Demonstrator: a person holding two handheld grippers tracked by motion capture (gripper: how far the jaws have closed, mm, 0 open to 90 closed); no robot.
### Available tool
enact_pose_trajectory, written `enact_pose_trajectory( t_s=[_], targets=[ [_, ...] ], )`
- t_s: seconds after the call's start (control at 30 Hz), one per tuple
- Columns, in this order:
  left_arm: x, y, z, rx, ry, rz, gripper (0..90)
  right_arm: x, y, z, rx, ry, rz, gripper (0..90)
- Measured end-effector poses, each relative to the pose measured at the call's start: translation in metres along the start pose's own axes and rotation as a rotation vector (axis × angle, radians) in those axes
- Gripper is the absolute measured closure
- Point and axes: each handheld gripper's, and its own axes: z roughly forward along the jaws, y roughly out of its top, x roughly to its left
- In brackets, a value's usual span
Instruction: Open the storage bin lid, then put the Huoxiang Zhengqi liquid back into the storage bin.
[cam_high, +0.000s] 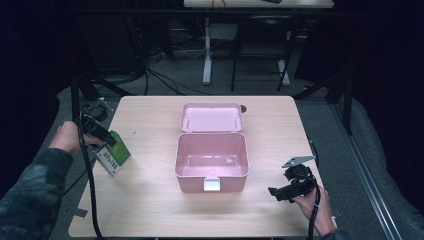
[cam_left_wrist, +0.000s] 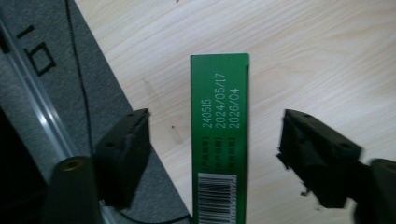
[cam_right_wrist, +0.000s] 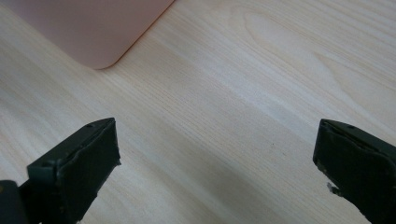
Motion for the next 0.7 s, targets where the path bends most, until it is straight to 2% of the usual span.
enact_pose_trajectory(
  t_s=[0.07,0.13,0.2,0.3,0.43,0.57,0.7],
  targets=[
    [0.0,-0.001,0.008,0.028,-0.011,0.012,34.2,0.0,0.0,0.001,0.002,0.0,-0.004,0.0],
    [0.0,-0.003,0.015,0.039,-0.015,0.01,36.5,-0.001,0.0,0.001,0.002,0.001,-0.004,0.0],
    [0.001,-0.005,0.02,0.047,-0.019,0.004,47.6,0.0,0.001,0.001,-0.004,0.002,0.004,0.0],
    [0.003,-0.006,0.021,0.049,-0.032,-0.004,58.2,0.0,0.001,0.001,-0.004,-0.001,0.003,0.0],
    [0.0,-0.006,0.019,0.036,-0.056,0.015,62.8,-0.001,0.002,0.002,0.007,-0.004,-0.004,0.0],
    [-0.006,-0.004,0.016,0.045,-0.031,0.047,63.4,-0.001,0.002,0.001,0.002,-0.008,-0.005,0.0],
    [-0.011,-0.003,0.01,0.054,-0.043,0.078,63.4,-0.001,0.002,0.001,0.003,-0.001,0.005,0.0]
  ],
)
